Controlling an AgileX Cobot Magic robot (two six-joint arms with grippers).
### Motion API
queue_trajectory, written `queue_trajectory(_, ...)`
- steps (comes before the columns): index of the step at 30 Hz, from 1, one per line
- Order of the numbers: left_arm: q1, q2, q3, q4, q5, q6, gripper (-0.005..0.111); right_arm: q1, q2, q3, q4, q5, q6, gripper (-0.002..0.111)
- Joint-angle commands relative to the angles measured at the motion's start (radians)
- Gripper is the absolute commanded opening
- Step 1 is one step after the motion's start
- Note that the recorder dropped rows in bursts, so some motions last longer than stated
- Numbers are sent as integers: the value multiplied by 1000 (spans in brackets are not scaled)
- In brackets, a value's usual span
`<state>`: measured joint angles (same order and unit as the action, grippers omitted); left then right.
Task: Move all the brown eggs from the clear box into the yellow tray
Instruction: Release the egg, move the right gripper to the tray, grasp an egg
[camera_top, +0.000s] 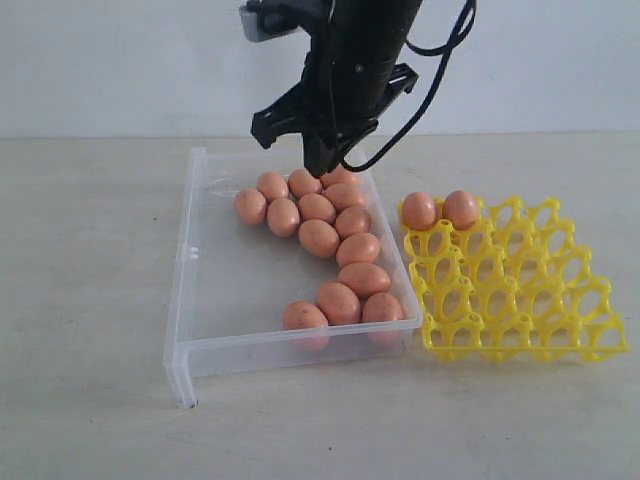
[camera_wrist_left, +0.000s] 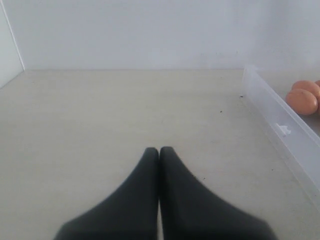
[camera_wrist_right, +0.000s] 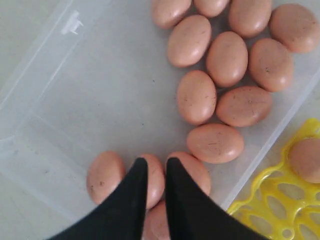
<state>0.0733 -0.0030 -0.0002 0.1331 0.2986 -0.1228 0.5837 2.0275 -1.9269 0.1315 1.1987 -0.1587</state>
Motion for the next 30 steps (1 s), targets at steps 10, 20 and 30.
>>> queue_trajectory(10, -4, 3, 0, -2, -11, -4, -4, 6, 137, -17, -4, 22, 46, 62)
queue_trajectory(20, -4, 3, 0, -2, -11, -4, -4, 6, 171, 97, 23, 22, 34, 62)
queue_trajectory(30, -4, 3, 0, -2, -11, -4, -4, 6, 178, 174, 17, 22, -9, 62)
